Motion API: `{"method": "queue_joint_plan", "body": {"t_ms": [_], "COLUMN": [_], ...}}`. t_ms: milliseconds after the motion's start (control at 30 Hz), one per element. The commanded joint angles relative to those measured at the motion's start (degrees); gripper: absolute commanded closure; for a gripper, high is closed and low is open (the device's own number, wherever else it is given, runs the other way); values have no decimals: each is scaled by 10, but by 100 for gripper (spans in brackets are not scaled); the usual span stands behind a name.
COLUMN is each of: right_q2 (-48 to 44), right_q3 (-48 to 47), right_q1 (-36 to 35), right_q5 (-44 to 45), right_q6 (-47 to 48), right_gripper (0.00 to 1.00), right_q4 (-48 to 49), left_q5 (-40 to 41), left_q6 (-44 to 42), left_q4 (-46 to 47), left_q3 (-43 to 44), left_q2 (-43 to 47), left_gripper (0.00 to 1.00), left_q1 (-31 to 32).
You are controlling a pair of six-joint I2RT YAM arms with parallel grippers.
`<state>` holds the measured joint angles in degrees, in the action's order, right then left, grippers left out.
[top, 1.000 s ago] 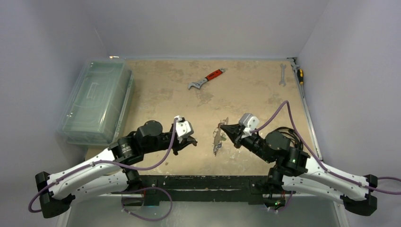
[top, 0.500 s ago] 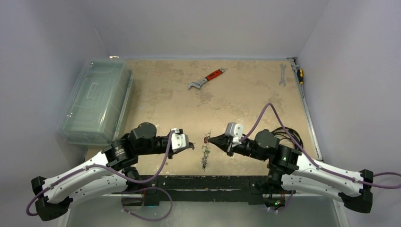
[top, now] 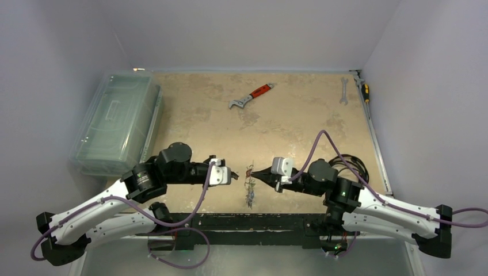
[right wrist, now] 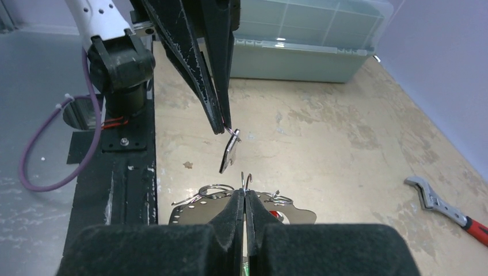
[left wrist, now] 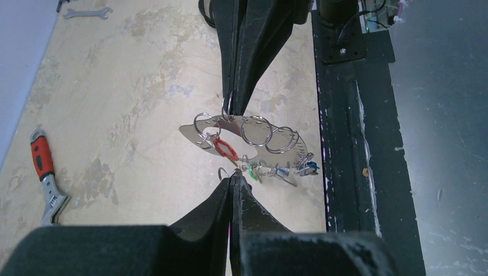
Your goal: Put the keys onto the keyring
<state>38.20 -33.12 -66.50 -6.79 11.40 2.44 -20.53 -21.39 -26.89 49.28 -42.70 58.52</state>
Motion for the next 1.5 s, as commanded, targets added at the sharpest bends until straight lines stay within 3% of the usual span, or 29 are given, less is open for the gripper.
{"method": "queue_joint_plan", "body": {"t_ms": [0, 267, 1467], "right_q2": [18, 51, 95], "right_q3": [-23, -38, -55], "right_q1": [-11, -24, -38], "right_q5": [11, 10, -13], "right_q6": [48, 71, 85], "right_gripper": [100, 100, 100], "right_q4": [17, 4, 2], "left_q5": [-36, -41, -96], "left_q6": [-57, -92, -89], "left_q4": [-30, -56, -22], "left_q3": [38, 55, 46], "left_q2": [-15, -37, -78], "left_gripper": [100, 100, 100], "left_q1": [-3, -3, -3]}}
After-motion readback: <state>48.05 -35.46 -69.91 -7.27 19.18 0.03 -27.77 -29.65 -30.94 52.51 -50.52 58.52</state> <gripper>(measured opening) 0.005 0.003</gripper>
